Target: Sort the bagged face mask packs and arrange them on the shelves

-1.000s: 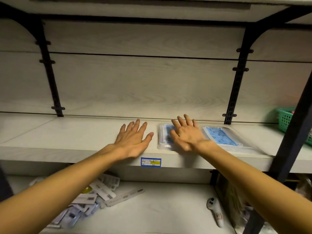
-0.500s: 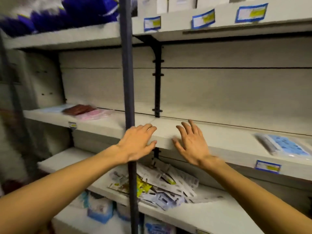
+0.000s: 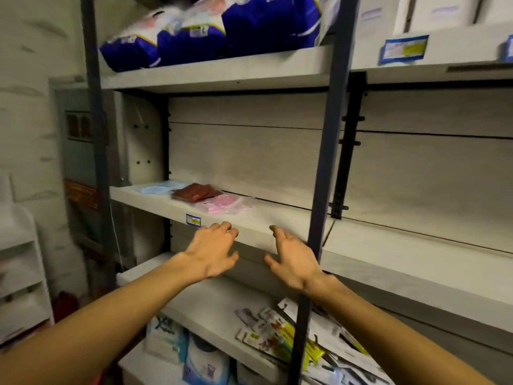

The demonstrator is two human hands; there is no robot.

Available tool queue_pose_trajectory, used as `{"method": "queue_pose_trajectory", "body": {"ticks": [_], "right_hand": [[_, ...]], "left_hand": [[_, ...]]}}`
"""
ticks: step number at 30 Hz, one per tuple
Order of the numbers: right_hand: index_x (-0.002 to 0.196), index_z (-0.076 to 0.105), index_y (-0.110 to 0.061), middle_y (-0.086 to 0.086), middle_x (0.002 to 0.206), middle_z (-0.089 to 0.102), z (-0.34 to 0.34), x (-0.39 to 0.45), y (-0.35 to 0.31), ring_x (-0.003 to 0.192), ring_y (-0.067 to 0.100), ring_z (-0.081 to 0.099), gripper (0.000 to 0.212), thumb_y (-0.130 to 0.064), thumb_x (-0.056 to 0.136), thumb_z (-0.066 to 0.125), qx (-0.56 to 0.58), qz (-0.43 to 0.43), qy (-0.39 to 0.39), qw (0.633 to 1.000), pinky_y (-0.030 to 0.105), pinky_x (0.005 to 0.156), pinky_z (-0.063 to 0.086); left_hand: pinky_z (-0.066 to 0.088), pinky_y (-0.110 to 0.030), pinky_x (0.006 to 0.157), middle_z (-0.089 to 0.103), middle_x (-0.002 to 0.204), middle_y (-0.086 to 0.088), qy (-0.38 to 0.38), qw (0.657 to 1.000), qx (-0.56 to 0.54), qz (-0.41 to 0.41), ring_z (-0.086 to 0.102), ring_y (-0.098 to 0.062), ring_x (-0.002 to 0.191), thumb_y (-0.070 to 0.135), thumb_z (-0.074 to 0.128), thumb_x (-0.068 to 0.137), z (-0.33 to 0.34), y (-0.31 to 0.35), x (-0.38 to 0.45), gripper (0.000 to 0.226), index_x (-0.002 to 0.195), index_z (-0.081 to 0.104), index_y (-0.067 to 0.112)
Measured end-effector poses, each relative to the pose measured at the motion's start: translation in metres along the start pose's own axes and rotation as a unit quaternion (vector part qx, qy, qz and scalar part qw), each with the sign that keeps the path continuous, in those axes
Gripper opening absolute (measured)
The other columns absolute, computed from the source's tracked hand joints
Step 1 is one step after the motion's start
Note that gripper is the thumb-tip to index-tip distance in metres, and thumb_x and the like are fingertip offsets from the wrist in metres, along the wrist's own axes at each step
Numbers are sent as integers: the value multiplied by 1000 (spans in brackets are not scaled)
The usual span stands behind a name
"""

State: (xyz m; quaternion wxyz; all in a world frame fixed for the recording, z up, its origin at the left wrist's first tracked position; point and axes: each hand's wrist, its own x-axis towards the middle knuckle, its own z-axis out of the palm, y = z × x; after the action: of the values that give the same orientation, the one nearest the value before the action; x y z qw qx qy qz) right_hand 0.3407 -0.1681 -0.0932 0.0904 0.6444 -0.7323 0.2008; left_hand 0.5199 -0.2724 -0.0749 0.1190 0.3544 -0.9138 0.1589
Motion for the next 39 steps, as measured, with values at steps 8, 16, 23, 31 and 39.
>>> {"method": "queue_pose_trajectory", "body": {"ticks": [8,16,23,31,39], "right_hand": [[124,52,-8,16,129,61,34,134,-15,118,35,57,46,-43,93,54,52,154,-10,987,37,86,48],[125,41,-5,20,107,47,53,245,-7,86,34,59,47,-24,91,67,619,357,-79,695,49,85,57],[101,47,3,12,72,55,71,290,7,57,19,55,37,-26,89,67,702,397,-156,570,21,42,47],[59,61,-17,-2,58,42,95,311,8,43,10,25,36,-41,81,76,569,421,-111,698,20,36,16],[100,73,2,18,84,73,93,293,12,63,23,64,21,-10,83,75,480,358,1,801,30,55,54]], "left_hand": [[35,-47,116,5,169,-8,28,989,-127,-64,16,-28,153,52,41,102,52,-90,74,63,155,27,21],[29,-42,119,11,169,-7,-40,967,-224,-115,23,-28,152,59,34,102,94,-163,166,71,160,19,21],[51,-35,93,66,122,1,-2,983,-183,-15,61,-23,114,60,35,100,126,-194,201,47,120,62,28],[48,-11,60,66,72,29,35,924,-377,56,63,11,67,56,61,91,144,-225,223,28,94,75,31],[57,-34,81,77,82,9,22,828,-561,17,72,-8,82,14,71,89,151,-243,251,13,83,78,24]]}}
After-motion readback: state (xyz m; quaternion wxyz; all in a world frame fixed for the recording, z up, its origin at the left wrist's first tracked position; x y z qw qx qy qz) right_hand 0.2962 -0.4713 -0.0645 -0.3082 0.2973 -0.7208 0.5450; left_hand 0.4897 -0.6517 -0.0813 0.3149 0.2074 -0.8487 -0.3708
